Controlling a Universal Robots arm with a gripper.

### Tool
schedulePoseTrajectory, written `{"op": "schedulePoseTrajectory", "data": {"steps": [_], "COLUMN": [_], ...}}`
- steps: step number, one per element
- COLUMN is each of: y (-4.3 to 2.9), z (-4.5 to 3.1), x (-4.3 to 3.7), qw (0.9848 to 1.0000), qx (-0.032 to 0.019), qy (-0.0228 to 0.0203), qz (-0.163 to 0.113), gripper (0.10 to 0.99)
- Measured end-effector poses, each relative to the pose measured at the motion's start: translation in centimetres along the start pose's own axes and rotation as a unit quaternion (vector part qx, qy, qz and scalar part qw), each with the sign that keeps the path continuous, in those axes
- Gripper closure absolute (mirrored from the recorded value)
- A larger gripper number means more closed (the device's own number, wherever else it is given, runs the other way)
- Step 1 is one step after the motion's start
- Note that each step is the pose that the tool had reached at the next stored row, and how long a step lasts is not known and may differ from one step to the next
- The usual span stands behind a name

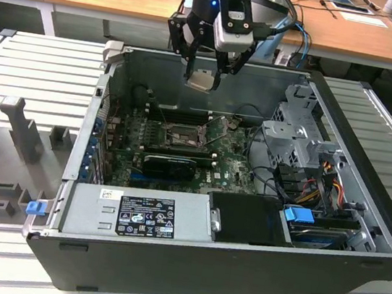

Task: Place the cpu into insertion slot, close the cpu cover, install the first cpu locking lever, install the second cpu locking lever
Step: 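Place the cpu into insertion slot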

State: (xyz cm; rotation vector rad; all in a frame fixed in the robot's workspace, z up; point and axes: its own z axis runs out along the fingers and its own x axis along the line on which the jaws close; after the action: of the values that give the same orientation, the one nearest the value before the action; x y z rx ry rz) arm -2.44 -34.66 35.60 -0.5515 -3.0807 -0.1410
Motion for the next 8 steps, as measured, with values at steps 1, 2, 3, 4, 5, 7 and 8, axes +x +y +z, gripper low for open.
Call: {"op": "schedulePoseTrajectory", "data": {"steps": [1, 2, 3, 4, 5, 7, 8], "y": [0.00, 0.00, 0.00, 0.00, 0.00, 0.00, 0.00], "z": [0.00, 0.01, 0.01, 0.01, 0.02, 0.03, 0.03], "x": [0.00, 0.00, 0.00, 0.00, 0.00, 0.00, 0.00], "qw": [1.0000, 1.0000, 1.0000, 1.0000, 1.0000, 1.0000, 1.0000], "qx": [0.0000, -0.0001, -0.0001, -0.0001, -0.0001, -0.0001, -0.0002], "qy": [0.0000, -0.0001, -0.0002, -0.0002, -0.0003, -0.0004, -0.0005], "qz": [0.001, 0.001, 0.002, 0.003, 0.004, 0.005, 0.006], "gripper": [0.557, 0.557, 0.557, 0.557, 0.557, 0.557, 0.557]}}
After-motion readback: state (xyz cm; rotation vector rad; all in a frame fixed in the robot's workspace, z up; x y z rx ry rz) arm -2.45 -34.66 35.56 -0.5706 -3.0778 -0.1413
